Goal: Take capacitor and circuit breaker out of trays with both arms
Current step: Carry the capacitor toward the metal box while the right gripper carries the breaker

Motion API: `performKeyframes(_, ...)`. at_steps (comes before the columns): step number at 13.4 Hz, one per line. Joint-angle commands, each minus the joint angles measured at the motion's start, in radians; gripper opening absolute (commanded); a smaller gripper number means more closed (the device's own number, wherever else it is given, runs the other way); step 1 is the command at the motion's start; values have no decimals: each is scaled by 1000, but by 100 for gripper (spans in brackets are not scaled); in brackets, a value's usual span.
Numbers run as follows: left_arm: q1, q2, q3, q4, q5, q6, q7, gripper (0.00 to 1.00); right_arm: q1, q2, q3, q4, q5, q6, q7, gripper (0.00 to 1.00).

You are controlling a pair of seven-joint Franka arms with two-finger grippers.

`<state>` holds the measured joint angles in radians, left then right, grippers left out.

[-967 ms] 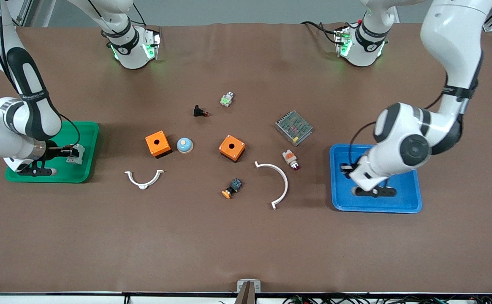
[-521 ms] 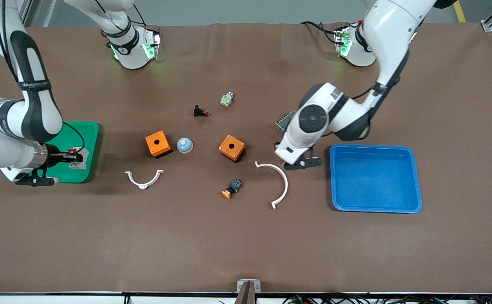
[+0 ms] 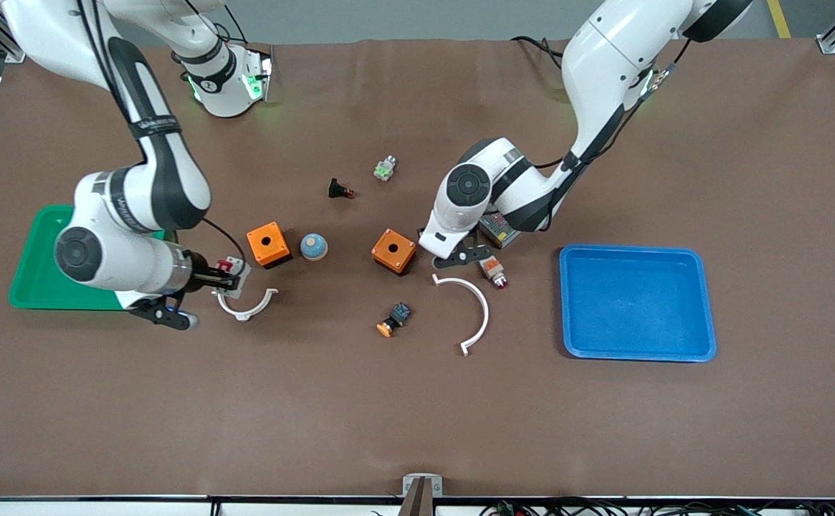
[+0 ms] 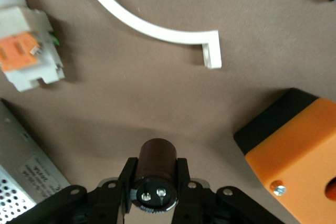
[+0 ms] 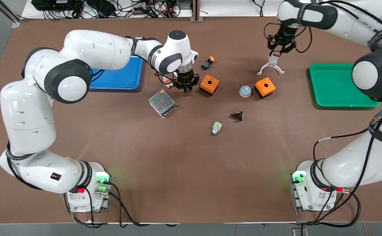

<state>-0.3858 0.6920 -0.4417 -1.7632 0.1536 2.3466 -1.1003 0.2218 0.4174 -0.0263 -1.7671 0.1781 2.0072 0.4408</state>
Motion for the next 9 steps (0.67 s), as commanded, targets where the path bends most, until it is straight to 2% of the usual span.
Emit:
performKeyframes(1, -27, 23, 6, 8, 20, 11, -61, 2, 72, 78, -14, 43, 26, 57, 119, 8)
performKeyframes(3, -27, 23, 8, 7, 20, 11, -67, 8, 106, 116, -14, 40, 26, 114, 154, 9)
performKeyframes(4, -27, 23, 8, 7, 21, 11, -67, 26, 113, 130, -14, 40, 26, 125, 154, 10)
performKeyframes(5, -25, 23, 8, 7, 20, 11, -67, 55, 113, 138, -14, 38, 26, 128, 154, 12)
performKeyframes(6, -24, 23, 9, 7, 20, 11, -79, 100, 114, 149, -14, 35, 26, 137, 154, 15)
performKeyframes(8, -12, 3, 11, 11, 20, -4, -82, 100, 114, 165, -14, 34, 26, 157, 154, 21)
performKeyframes(9, -1, -23, 17, 13, 20, -15, -82, 100, 119, 169, -14, 34, 26, 156, 157, 28)
